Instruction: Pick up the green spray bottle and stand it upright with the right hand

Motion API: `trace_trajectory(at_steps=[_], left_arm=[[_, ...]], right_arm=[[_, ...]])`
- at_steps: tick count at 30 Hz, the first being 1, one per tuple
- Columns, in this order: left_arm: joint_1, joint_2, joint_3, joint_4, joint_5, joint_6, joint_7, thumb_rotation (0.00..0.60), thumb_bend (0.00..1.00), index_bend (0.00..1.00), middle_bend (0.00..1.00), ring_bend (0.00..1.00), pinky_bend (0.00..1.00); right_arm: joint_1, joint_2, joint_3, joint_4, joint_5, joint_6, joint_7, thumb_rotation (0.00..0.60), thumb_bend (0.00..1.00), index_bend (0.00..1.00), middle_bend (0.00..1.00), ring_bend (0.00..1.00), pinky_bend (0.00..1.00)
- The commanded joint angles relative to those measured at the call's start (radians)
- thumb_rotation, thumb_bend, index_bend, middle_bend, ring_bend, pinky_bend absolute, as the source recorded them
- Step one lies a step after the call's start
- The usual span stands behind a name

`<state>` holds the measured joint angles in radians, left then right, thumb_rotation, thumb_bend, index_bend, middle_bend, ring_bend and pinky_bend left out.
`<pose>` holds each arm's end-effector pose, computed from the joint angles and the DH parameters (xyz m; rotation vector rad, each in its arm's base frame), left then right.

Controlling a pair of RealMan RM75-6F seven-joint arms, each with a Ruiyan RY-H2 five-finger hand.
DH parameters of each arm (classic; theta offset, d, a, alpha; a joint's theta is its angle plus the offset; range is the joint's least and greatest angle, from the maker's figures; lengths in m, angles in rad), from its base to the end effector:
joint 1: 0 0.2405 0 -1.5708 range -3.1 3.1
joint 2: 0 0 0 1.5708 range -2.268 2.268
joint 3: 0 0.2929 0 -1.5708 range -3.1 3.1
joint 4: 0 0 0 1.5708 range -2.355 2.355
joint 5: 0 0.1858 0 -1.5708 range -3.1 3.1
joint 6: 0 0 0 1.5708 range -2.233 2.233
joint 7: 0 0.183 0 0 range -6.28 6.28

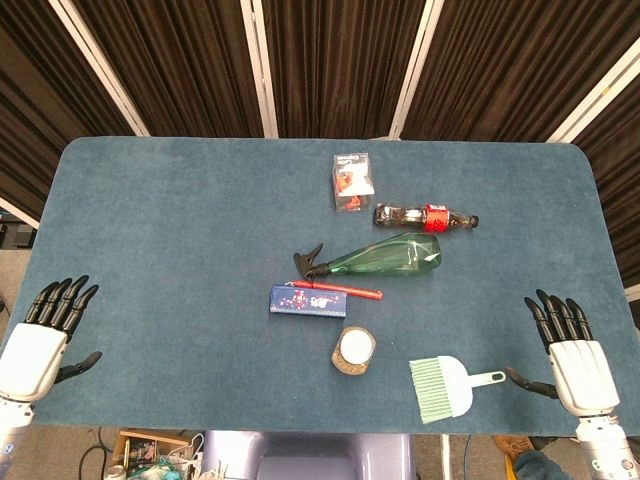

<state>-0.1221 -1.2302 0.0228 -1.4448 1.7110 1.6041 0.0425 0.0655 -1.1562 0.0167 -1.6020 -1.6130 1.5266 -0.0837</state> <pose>-0.3114 0.2165 0.1625 -1.5832 -0.6829 -1.0038 -0.3193 -0.2072 0.1786 1.4820 -0.8175 0.9154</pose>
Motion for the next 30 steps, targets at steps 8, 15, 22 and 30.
trace_trajectory(at_steps=[8, 15, 22, 30], left_arm=[[0.004, 0.002, -0.003, -0.012, 0.004, 0.012, 0.009, 0.600, 0.04, 0.00, 0.00, 0.00, 0.08], [0.015, 0.008, 0.000, -0.012, 0.018, 0.041, -0.012, 0.600, 0.04, 0.00, 0.00, 0.00, 0.08], [0.005, 0.004, -0.010, -0.013, 0.007, 0.021, 0.004, 0.600, 0.04, 0.00, 0.00, 0.00, 0.08], [-0.010, 0.006, -0.022, -0.025, -0.033, -0.028, 0.014, 0.600, 0.04, 0.00, 0.00, 0.00, 0.08]], right_arm=[[-0.007, -0.009, 0.006, 0.005, -0.004, 0.022, -0.015, 0.600, 0.20, 0.00, 0.00, 0.00, 0.00], [0.025, -0.114, 0.023, 0.061, -0.091, 0.056, -0.108, 0.600, 0.20, 0.03, 0.00, 0.00, 0.00], [0.125, -0.203, 0.085, 0.084, -0.103, -0.035, -0.238, 0.600, 0.18, 0.13, 0.00, 0.00, 0.00], [0.250, -0.284, 0.156, 0.083, -0.009, -0.222, -0.395, 0.600, 0.18, 0.17, 0.00, 0.00, 0.00]])
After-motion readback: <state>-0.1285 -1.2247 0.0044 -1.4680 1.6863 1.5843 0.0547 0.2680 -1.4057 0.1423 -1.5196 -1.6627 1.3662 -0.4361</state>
